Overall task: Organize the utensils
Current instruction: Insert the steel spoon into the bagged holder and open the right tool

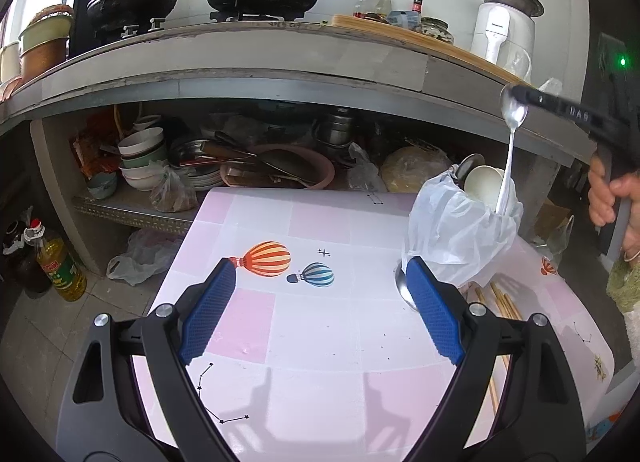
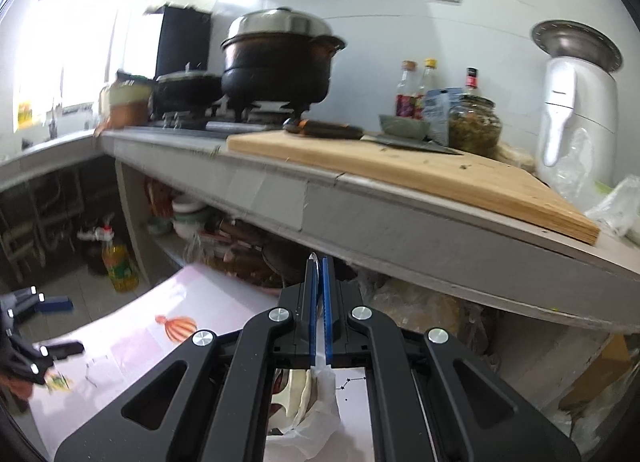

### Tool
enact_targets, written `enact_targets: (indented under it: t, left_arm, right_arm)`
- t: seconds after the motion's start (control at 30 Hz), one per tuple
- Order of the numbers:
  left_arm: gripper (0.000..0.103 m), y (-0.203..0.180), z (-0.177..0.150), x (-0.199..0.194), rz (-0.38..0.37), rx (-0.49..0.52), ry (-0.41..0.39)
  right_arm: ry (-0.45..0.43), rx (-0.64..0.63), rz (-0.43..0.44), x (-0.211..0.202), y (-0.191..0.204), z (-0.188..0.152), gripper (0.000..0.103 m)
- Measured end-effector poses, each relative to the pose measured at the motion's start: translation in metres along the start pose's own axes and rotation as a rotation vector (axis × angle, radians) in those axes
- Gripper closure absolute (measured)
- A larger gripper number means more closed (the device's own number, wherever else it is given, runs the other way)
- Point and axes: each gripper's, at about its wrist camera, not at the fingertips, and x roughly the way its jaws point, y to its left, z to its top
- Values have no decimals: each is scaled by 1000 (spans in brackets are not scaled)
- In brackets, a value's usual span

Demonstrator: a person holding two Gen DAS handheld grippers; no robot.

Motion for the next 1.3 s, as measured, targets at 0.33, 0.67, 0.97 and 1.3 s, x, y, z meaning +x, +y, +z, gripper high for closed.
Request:
enact_targets:
  t: [0.33,0.67,0.97,1.3]
  left_arm:
    - [20,1,0,2,-4,-5,0]
    - [20,4,-1,1,-6,-16,-3]
    - [20,5,-1,1,-6,-17,-5]
    - [20,2,0,-1,-9,-13,-2]
  right_arm:
    - [89,-118,77,23,24,-23,100]
    - [154,-102,117,29,20,-44,100]
    - [222,-132,132,33,24,-64,100]
    - [267,-85,135,36,16,-76,99]
